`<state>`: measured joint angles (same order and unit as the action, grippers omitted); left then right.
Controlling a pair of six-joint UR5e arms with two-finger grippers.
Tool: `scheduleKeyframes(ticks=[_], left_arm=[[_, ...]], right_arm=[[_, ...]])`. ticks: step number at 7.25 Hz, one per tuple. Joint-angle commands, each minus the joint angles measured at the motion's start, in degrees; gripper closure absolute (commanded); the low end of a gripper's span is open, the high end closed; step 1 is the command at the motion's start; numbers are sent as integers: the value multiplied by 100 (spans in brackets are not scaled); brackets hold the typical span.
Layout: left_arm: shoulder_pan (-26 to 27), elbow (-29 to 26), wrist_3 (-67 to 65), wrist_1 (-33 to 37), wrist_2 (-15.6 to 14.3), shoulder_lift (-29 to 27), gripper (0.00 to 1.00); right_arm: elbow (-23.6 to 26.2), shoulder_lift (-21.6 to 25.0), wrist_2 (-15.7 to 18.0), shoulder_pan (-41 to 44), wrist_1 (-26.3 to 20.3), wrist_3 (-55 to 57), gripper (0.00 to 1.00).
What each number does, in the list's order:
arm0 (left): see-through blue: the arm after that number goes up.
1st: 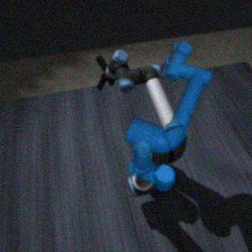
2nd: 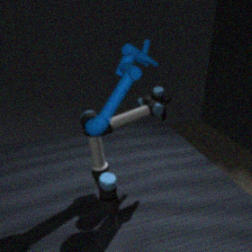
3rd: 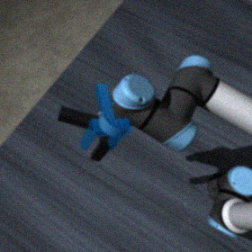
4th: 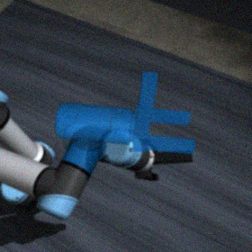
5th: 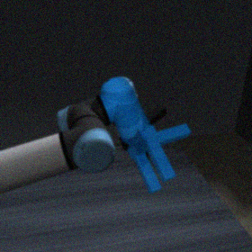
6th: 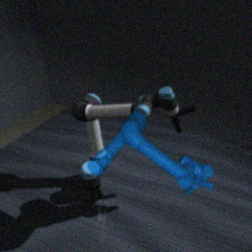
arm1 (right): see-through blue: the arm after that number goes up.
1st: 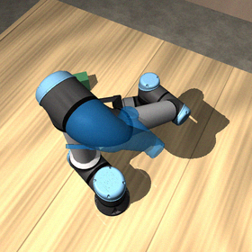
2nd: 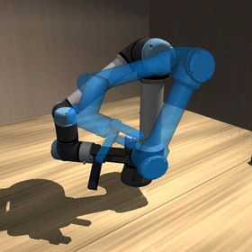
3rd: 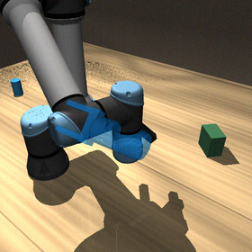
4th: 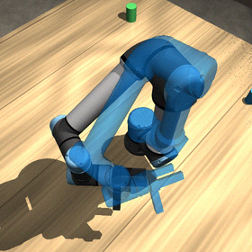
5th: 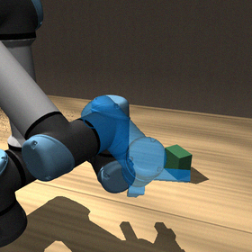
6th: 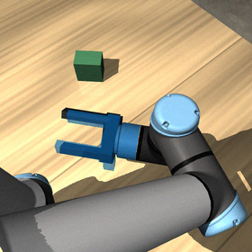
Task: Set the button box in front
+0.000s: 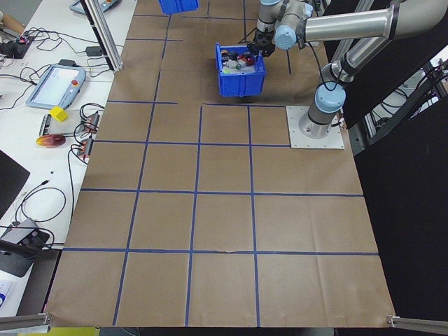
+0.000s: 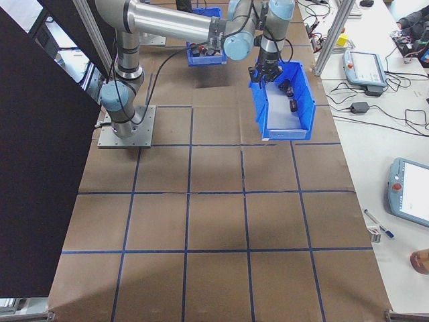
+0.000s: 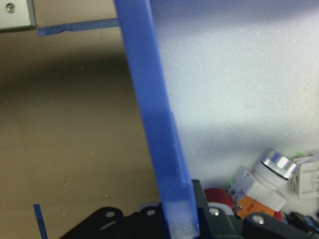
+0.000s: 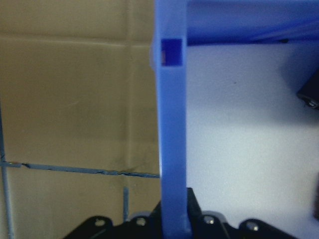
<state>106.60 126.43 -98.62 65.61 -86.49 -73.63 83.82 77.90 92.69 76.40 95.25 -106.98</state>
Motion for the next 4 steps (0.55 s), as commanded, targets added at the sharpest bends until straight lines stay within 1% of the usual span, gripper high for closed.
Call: scheduleKeyframes(ticks=[1, 2, 3, 4], left_arm=[[-350, -1043, 731, -39, 36, -953, 100], [-333, -1746, 687, -5, 45, -1543, 100], [-333, -2267, 669, -65, 123, -2201, 100], [-289, -2690, 547, -431, 228, -2878, 100]], right_arm=[[1482, 926, -14, -100, 755, -34, 98], [2175, 1329, -6, -91, 1045, -7, 98], [2652, 1699, 21, -90, 1248, 115, 98], [2883, 1824, 47, -82, 1303, 186, 97]])
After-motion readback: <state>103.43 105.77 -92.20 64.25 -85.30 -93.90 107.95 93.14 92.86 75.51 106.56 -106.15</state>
